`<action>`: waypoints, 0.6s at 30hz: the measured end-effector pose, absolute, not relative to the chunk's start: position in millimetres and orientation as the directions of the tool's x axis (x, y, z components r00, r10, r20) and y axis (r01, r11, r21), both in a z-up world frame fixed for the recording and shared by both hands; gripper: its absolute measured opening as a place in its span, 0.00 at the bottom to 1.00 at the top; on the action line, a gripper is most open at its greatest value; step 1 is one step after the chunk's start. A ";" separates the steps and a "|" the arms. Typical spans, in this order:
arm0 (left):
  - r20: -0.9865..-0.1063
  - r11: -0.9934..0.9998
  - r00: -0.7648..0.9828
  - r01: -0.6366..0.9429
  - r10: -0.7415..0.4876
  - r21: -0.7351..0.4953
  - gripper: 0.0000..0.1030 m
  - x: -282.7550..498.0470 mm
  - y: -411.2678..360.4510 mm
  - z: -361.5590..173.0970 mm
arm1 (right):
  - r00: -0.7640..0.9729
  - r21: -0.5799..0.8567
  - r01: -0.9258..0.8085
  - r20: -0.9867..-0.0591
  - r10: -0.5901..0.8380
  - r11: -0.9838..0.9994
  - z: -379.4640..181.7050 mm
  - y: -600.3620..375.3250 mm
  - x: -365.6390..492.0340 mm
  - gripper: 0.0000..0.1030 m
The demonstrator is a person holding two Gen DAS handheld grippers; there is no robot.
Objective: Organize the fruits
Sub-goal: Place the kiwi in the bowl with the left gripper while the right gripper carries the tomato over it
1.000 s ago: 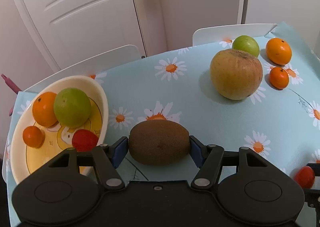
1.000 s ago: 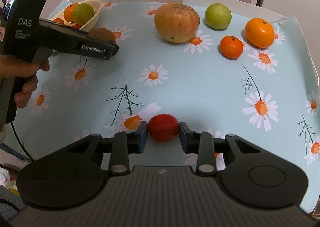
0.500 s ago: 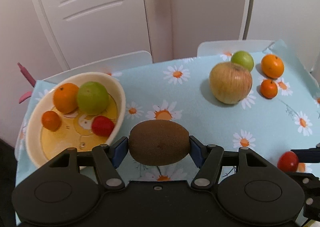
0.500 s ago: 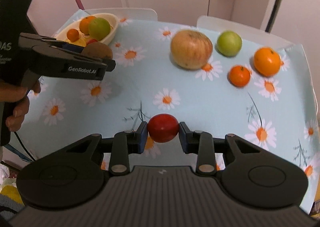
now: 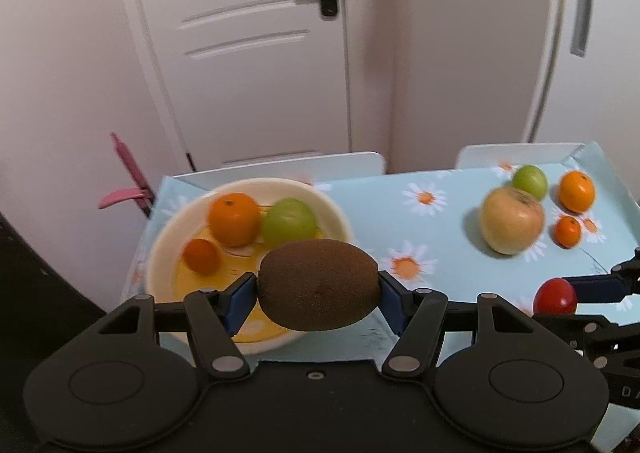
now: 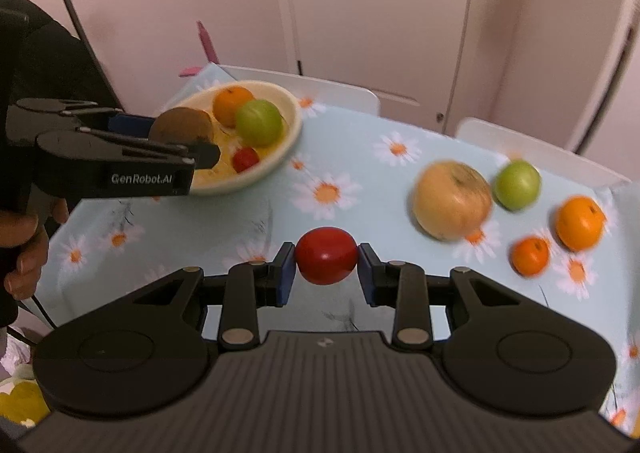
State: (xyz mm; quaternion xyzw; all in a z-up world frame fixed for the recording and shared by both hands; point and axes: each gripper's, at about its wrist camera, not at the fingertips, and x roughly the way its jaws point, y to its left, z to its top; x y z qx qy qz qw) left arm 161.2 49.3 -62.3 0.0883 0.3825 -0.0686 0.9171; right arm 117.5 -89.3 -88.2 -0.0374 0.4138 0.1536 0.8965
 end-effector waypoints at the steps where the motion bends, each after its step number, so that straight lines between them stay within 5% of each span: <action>1: -0.712 0.976 0.701 0.184 -0.050 0.113 0.66 162.3 54.6 -61.6 | 0.612 0.058 -0.315 -0.750 0.250 0.947 -86.9 -83.2 120.8 0.47; 18: -0.721 0.978 0.693 0.136 0.019 0.157 0.66 200.0 123.6 -84.1 | 0.613 0.077 -0.369 -0.729 0.305 0.926 -93.8 -8.9 185.2 0.47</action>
